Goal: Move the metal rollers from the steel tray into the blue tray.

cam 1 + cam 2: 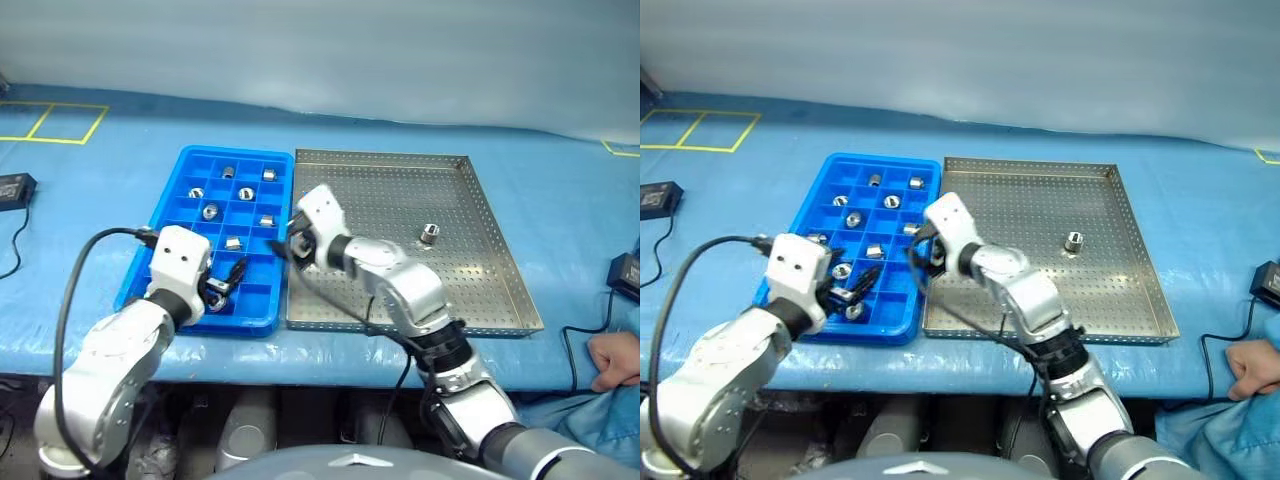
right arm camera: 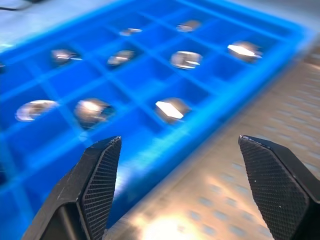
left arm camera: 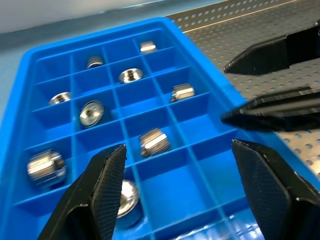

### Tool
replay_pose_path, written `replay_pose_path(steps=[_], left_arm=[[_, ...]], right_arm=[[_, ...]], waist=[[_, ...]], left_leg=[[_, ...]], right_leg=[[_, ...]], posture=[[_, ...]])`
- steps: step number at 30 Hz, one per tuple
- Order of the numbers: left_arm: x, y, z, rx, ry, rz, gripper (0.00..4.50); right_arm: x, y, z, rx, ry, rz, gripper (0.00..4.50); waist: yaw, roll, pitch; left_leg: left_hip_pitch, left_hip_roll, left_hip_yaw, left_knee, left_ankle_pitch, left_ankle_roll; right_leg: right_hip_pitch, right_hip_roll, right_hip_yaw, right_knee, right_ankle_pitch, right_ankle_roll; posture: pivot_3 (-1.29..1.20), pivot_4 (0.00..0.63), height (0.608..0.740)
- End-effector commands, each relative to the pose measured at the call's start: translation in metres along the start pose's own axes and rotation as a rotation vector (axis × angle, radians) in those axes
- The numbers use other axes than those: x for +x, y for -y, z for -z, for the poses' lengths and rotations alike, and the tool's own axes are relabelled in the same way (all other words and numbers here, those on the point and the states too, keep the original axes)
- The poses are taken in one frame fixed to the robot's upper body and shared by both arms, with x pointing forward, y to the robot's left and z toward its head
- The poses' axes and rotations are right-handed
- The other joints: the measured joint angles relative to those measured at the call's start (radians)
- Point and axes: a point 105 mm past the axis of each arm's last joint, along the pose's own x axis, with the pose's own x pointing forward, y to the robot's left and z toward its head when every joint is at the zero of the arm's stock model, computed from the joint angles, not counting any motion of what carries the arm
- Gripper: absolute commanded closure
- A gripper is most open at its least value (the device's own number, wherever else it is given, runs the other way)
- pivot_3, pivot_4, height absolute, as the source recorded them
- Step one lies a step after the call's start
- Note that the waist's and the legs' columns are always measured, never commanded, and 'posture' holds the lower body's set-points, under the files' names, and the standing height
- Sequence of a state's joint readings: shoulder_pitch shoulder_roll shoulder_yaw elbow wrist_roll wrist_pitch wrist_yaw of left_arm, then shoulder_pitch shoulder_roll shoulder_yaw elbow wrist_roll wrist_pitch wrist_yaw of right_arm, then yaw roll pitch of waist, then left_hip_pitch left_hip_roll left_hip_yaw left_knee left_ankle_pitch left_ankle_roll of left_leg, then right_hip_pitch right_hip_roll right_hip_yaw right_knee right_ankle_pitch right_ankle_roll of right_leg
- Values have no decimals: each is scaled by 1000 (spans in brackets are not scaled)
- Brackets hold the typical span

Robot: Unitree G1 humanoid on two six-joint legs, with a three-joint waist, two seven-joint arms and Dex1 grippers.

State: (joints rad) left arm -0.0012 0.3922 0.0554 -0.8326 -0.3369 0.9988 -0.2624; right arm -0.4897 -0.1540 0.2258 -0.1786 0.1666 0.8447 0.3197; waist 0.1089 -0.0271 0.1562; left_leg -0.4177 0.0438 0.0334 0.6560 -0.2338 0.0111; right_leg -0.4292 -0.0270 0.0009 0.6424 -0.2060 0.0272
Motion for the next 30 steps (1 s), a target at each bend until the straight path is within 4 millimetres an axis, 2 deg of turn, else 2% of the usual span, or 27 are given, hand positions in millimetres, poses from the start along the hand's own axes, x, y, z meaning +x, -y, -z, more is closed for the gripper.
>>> replay_pose_path(steps=[1,3,5,10,15,19,24,30], left_arm=[[19,25,-13,18,87,147,843],[30,32,-15,13,106,192,843],[40,39,-18,6,126,241,843],[59,56,-25,27,144,338,843],[74,62,-30,48,153,355,843],[75,72,-30,49,154,395,843],[74,74,-26,49,148,399,843],[70,70,-23,49,139,378,843]], right_arm=[[-27,52,-2,-42,-5,267,538],[-41,76,10,-43,-56,388,538],[-49,89,17,8,-65,456,538],[-48,95,17,37,-52,510,538],[-40,98,17,107,-32,551,538],[-33,111,16,176,-12,648,538],[-24,122,17,219,-11,742,538],[-12,129,36,252,-79,769,538]], waist=[[-14,0,0],[-28,1,0],[-48,1,0],[-107,1,0],[-133,1,0],[-145,1,0],[-148,1,0],[-146,1,0]], left_leg=[[-1,0,0,0,0,0],[-1,0,2,0,0,0],[-1,0,2,0,0,0],[0,1,3,0,0,0],[2,1,2,0,0,1],[2,1,4,1,0,1],[2,1,5,1,-1,2],[2,1,6,0,-1,2]], right_leg=[[0,0,0,0,1,-1],[-1,1,0,0,2,-4],[-1,2,0,0,2,-4],[-1,4,3,1,2,4],[0,5,6,2,4,8],[0,4,9,1,5,10],[-1,4,11,1,6,10],[-1,4,11,1,8,8]], posture=[[127,150,740],[87,150,740],[56,150,740],[-5,150,740],[-38,150,740],[-53,150,740],[-36,150,740],[-8,150,740]])
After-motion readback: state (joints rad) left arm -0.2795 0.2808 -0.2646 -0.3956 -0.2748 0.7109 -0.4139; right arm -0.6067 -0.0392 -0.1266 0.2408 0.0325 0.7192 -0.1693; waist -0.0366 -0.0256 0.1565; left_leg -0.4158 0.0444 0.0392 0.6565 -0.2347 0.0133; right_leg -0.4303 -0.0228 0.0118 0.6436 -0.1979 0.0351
